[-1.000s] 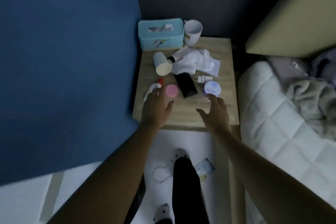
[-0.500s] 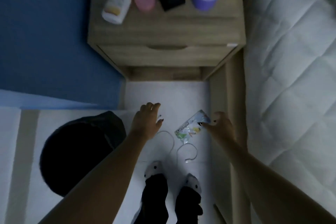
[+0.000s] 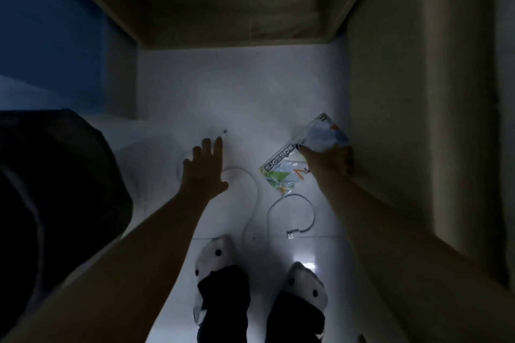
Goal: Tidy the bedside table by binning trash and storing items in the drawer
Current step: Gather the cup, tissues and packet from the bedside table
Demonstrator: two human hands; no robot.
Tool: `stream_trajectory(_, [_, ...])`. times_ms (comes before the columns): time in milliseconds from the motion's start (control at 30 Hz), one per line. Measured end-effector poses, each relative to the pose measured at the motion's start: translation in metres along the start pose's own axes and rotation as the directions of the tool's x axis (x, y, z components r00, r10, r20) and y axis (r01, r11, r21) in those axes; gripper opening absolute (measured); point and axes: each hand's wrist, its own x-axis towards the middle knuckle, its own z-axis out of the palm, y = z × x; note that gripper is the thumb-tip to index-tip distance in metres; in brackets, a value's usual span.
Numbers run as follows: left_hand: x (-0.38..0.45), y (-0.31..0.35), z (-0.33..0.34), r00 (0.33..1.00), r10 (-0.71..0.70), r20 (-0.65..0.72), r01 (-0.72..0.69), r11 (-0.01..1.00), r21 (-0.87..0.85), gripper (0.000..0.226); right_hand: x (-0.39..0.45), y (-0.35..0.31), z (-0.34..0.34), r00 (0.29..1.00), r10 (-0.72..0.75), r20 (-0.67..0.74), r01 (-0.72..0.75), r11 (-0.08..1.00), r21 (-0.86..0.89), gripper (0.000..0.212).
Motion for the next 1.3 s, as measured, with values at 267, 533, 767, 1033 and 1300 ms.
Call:
stream_trajectory(267, [0.019, 0.005, 0.014, 1.0, -0.022, -0.017, 0.014, 0.93, -0.368, 0.09, 0.007, 0.0, 0.025, 0.993, 0.117, -0.011, -0.106, 0.933, 0.345, 0.088])
stream_trajectory(533, [-0.059, -0.005, -0.08, 1.0, -0.012, -0.017, 0.003, 0.875, -0.484, 0.029, -0.072, -0.025, -0.06, 0.984, 0.015, 0.175, -0.099, 0.871, 0.482, 0.033])
stream_trajectory(767, [-0.205, 0.003, -0.267, 0.996, 0.054, -0.076, -0.085, 0.87, -0.486, 0.02, -0.227, -0.119, -0.242, 0.985, -0.053, 0.164, -0.01, 0.931, 0.365, 0.04])
stream_trajectory(1033, [-0.312, 0.035, -0.529, 0.965, 0.016, -0.263, -0.155, 0.841, -0.518, 0.022, -0.383, -0.289, -0.453, 0.957, -0.284, 0.063, 0.237, 0.888, 0.394, 0.028])
stream_trajectory(1300, [-0.359, 0.016, -0.759, 0.791, -0.174, -0.587, -0.376, 0.619, -0.69, 0.025, -0.457, -0.404, -0.549, 0.883, -0.469, -0.034, 0.446, 0.811, 0.379, 0.032])
